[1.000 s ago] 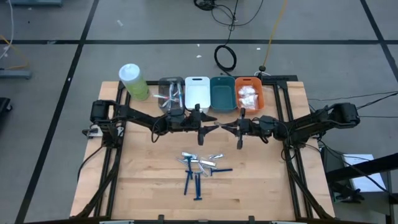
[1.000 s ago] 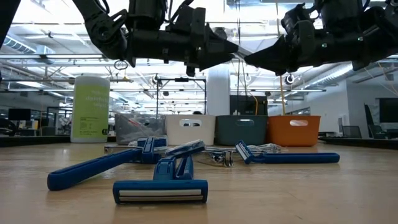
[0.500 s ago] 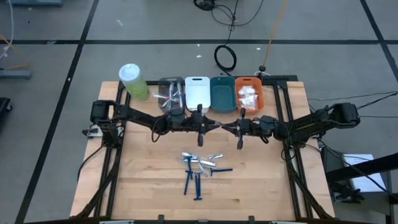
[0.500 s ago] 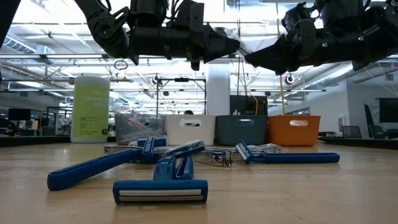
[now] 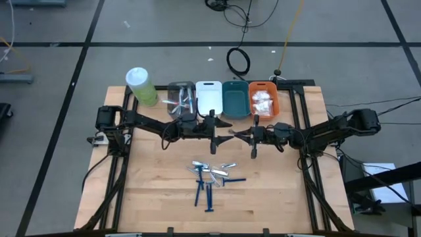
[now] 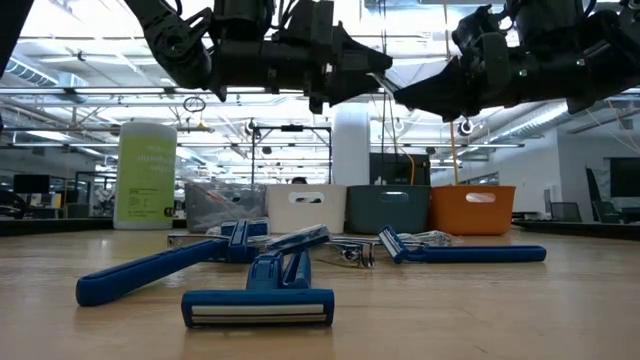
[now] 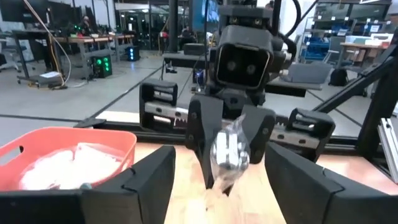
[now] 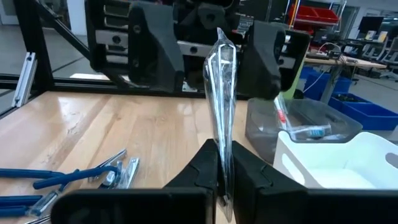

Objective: Pick & Place Travel size toiletries
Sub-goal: Put the silver nail cutter into the white bin

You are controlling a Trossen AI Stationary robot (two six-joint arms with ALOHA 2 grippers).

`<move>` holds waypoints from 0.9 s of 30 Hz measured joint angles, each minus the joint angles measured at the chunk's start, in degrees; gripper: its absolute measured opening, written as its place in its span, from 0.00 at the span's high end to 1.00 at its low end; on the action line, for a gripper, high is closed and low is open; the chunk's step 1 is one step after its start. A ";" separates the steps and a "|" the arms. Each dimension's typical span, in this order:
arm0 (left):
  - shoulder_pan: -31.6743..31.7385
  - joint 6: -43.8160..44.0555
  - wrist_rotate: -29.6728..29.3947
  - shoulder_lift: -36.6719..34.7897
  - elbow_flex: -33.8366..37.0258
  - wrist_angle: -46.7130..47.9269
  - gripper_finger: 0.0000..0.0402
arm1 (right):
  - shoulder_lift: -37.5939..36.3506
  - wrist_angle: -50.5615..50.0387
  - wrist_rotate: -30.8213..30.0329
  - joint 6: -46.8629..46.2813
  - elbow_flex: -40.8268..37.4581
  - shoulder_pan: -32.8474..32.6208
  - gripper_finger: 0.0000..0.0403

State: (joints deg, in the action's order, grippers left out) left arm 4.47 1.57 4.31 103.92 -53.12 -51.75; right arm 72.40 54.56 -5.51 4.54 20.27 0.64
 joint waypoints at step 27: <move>-0.32 -6.89 -3.45 -5.33 0.11 6.72 0.96 | -0.04 -1.73 -1.06 -5.55 -0.02 0.04 0.79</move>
State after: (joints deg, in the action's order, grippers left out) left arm 4.15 -5.33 0.86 98.58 -53.01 -45.03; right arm 72.36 52.83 -6.57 -1.02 20.25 0.69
